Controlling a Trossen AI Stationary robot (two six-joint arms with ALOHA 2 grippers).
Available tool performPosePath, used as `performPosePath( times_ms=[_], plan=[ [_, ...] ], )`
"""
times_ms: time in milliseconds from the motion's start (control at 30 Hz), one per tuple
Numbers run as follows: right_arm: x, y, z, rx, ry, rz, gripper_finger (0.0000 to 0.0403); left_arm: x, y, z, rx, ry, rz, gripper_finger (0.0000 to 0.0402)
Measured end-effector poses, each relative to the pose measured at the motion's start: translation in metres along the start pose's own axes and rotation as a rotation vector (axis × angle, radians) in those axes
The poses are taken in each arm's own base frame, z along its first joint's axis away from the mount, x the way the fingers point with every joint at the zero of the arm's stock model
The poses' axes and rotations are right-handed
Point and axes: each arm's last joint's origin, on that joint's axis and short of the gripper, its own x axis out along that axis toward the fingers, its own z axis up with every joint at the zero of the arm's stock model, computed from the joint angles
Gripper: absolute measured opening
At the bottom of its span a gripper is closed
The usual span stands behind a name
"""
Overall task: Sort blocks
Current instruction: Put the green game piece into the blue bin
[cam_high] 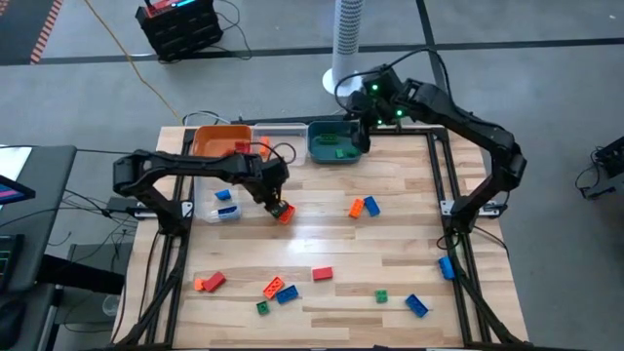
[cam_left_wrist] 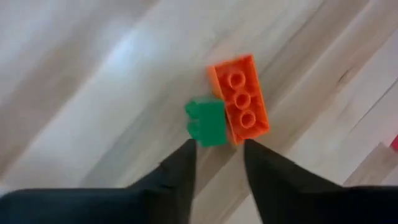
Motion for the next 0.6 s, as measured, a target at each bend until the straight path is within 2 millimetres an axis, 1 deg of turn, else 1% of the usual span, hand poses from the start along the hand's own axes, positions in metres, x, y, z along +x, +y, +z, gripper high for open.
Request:
performPosePath(
  times_ms=[133,200,267,400,600],
  plan=[
    [0.004,0.006,0.002,-0.010,-0.006,0.014,0.0254,0.010,-0.002,0.001,-0.005,0.013,0.010,0.0207],
    [0.004,0.006,0.002,-0.010,-0.004,0.016,0.0254,0.012,-0.002,0.003,0.011,0.000,0.007,0.0230],
    [0.004,0.006,0.003,-0.010,-0.008,0.015,0.0254,0.012,-0.003,0.004,0.033,-0.026,0.010,0.0242],
    [0.004,0.006,0.003,-0.005,-0.014,0.013,0.0254,0.018,0.001,0.000,0.036,-0.021,0.018,0.0245],
    [0.004,0.006,0.004,-0.006,-0.020,0.012,0.0254,0.029,0.006,-0.008,0.027,-0.014,0.021,0.0228]
  ],
)
